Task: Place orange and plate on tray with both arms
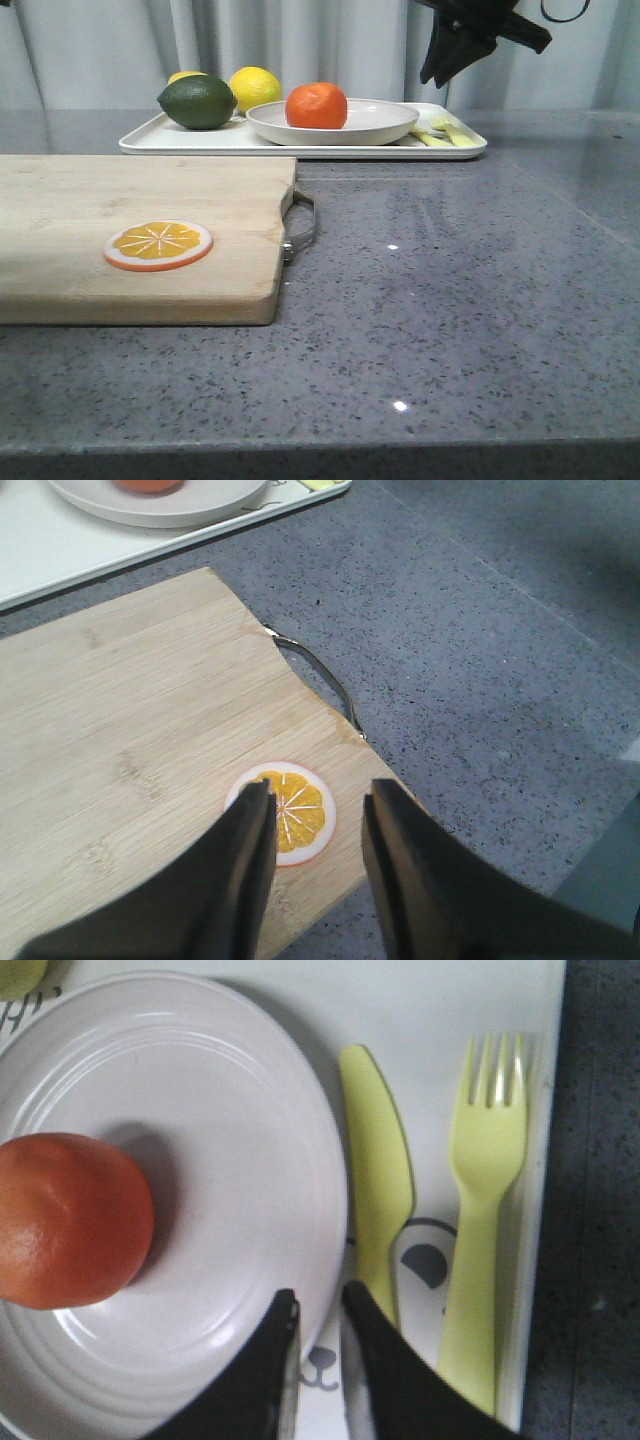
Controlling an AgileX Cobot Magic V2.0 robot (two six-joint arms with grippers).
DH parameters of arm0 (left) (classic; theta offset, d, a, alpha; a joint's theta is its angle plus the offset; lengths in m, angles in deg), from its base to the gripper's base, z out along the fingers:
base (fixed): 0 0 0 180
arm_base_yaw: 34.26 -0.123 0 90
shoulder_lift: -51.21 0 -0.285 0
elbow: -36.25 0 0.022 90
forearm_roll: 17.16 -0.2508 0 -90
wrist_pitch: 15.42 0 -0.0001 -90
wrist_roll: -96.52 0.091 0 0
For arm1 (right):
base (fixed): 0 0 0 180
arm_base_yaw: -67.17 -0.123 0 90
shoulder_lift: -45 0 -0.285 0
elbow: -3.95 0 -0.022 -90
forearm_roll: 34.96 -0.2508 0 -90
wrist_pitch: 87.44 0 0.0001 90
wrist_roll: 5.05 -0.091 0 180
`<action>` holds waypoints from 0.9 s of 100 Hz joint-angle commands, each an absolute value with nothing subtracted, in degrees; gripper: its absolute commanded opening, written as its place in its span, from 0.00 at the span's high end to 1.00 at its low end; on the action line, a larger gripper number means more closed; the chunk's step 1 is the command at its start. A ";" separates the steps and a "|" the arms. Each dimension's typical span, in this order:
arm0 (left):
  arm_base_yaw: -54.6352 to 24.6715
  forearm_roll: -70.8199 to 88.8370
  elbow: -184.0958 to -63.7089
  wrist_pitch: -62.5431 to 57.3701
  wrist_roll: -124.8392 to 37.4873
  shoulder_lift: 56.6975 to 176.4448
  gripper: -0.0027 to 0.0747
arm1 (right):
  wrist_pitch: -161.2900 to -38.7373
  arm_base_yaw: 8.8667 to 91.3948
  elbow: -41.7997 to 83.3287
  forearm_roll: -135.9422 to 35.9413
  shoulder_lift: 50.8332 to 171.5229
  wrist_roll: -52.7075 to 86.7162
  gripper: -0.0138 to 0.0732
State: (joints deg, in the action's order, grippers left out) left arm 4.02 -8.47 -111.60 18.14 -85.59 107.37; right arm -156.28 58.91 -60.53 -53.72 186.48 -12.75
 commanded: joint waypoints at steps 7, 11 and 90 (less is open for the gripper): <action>3.77 -7.97 -113.15 14.19 -86.14 106.79 0.70 | -158.05 59.37 -62.48 -52.43 179.92 -12.49 0.92; 3.77 -7.97 -113.15 14.19 -86.14 106.79 0.70 | -159.13 59.37 -62.48 -52.14 179.36 -12.49 0.93; 3.77 -7.63 -113.15 15.22 -86.14 106.79 0.99 | -164.25 55.78 -59.72 -50.54 164.87 -12.49 0.92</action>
State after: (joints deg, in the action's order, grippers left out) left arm 4.02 -8.37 -111.60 18.26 -85.59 107.37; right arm -159.86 55.81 -60.05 -50.74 171.11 -12.85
